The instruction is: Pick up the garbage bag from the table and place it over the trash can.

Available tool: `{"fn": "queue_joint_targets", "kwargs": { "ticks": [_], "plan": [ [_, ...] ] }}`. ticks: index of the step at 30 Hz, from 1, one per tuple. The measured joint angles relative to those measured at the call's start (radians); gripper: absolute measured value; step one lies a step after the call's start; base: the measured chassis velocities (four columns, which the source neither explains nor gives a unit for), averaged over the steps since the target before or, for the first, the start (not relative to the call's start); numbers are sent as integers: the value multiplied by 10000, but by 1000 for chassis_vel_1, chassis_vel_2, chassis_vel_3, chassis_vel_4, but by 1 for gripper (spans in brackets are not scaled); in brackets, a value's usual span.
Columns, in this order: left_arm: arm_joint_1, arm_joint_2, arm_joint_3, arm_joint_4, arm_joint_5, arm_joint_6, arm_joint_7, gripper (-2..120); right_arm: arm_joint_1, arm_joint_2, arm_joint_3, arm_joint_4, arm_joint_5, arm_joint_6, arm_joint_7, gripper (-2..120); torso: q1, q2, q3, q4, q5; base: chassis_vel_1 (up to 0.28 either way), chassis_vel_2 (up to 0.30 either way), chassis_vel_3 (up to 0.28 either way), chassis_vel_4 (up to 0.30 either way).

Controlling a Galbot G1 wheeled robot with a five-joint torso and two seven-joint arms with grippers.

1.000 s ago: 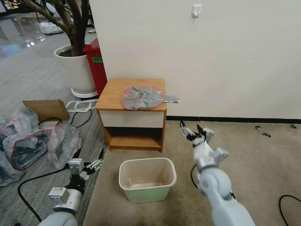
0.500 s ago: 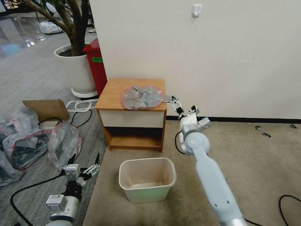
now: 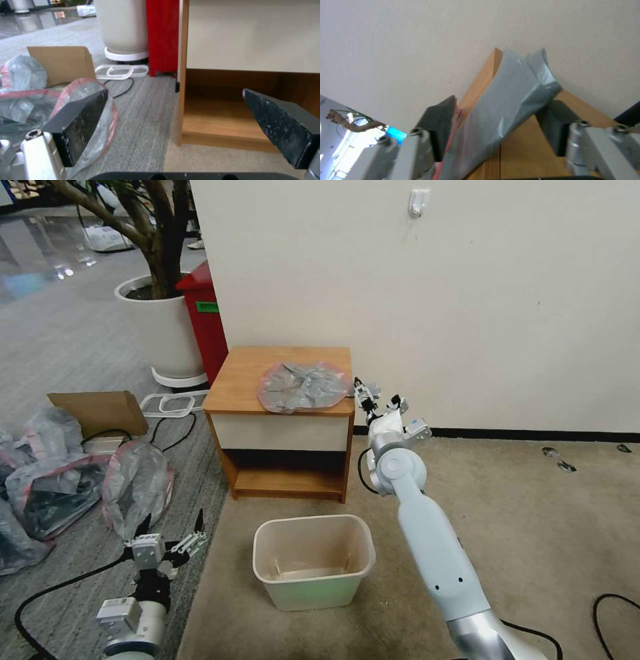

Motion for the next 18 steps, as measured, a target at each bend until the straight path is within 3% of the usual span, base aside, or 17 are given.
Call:
{"fn": "queue_joint_targets", "kwargs": {
  "ticks": [15,18],
  "plan": [
    [-31,68,9,99,6,-104,12,100,-40,39,-27,78,-216,165,-234,3,0,0,-1,0,0,0,0,0,0],
    [-45,73,16,119,5,-104,16,100,-57,24,-38,97,-232,193,-234,0,0,0,-1,0,0,0,0,0,0]
  ]
}}
